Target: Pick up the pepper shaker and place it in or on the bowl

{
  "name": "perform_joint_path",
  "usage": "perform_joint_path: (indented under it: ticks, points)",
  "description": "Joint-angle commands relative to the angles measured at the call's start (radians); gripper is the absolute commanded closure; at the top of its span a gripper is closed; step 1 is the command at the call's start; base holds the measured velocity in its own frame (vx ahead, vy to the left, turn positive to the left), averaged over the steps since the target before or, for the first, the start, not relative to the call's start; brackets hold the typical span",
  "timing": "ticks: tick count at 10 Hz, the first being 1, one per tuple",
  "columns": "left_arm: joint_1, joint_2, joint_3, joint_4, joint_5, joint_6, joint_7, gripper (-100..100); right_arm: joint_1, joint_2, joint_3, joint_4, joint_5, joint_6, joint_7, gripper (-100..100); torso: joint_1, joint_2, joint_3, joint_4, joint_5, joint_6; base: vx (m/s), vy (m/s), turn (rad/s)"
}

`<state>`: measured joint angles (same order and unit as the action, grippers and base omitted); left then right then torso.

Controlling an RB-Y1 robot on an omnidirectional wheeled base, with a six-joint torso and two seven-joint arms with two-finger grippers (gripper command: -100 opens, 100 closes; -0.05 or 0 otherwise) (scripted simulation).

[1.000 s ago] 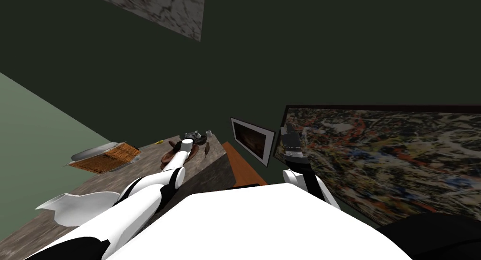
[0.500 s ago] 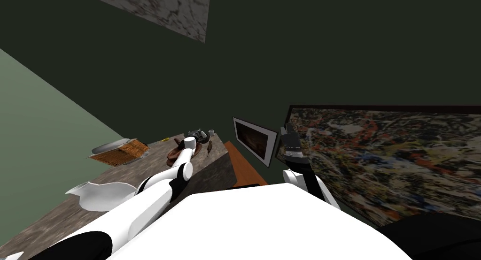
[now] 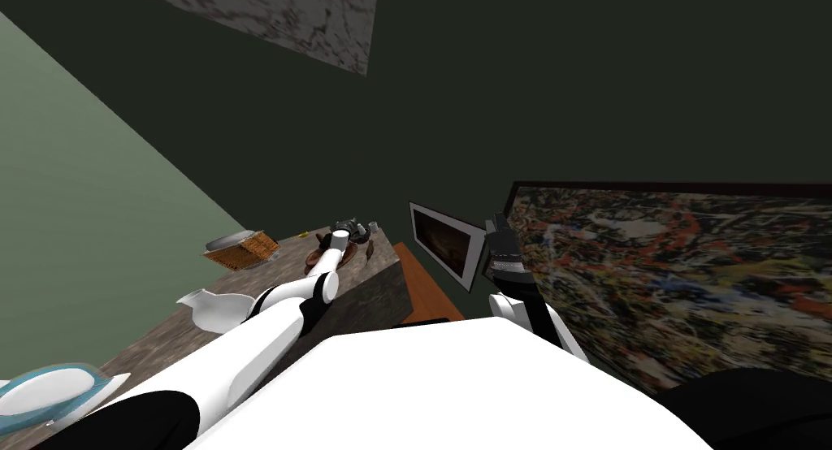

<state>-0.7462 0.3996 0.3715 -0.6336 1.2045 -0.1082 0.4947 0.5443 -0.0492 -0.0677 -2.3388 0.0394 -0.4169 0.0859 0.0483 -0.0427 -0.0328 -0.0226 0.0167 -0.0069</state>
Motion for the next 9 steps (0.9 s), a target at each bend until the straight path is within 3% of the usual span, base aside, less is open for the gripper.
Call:
perform_joint_path:
  ticks: [1, 3, 4, 5, 6, 7, 8, 9]
  points:
    - [-0.047, -0.050, 0.050, -0.032, -0.050, 0.043, -0.050, -100, 0.000, 0.000, 0.000, 0.000, 0.000, 0.000, 0.000, 0, 0.000, 0.000, 0.000, 0.000, 0.000, 0.000, -0.025, 0.013, 0.206]
    - [-0.047, -0.072, 0.143, -0.032, -0.087, 0.043, -0.083, -100, 0.000, 0.000, 0.000, 0.000, 0.000, 0.000, 0.000, 0, -0.001, 0.000, 0.000, 0.000, 0.000, 0.001, -0.003, -0.001, -0.006]
    - [-0.094, -0.113, 0.173, -0.010, -0.128, 0.048, -0.067, -100, 0.000, 0.000, 0.000, 0.000, 0.000, 0.000, 0.000, 0, -0.001, -0.001, 0.000, 0.000, 0.000, 0.001, -0.020, 0.012, 0.273]
    - [-0.107, -0.113, 0.173, -0.010, -0.165, 0.048, -0.067, -100, 0.000, 0.000, 0.000, 0.000, 0.000, 0.000, 0.000, 0, -0.001, -0.001, 0.000, 0.000, 0.000, 0.000, -0.025, 0.005, 0.149]
    - [-0.107, -0.113, 0.173, -0.010, -0.165, 0.048, -0.067, -100, 0.000, 0.000, 0.000, 0.000, 0.000, 0.000, 0.000, 0, -0.001, 0.000, 0.000, 0.000, 0.000, 0.001, -0.011, 0.002, -0.014]
    - [-0.155, -0.153, 0.203, 0.013, -0.212, 0.053, -0.051, -100, 0.000, 0.000, 0.000, 0.000, 0.000, 0.000, 0.000, 0, 0.000, 0.000, 0.000, 0.000, 0.000, 0.001, -0.021, 0.017, 0.253]
    - [-0.168, -0.153, 0.164, 0.013, -0.218, 0.053, -0.051, -100, 0.000, 0.000, 0.000, 0.000, 0.000, 0.000, 0.000, 0, 0.000, 0.000, 0.000, 0.000, 0.000, 0.000, -0.020, 0.011, 0.157]
    - [-0.168, -0.153, 0.160, 0.013, -0.241, 0.053, -0.048, -100, 0.000, 0.000, 0.000, 0.000, 0.000, 0.000, 0.000, 0, -0.001, 0.000, 0.000, 0.000, 0.000, 0.001, -0.010, 0.003, -0.007]
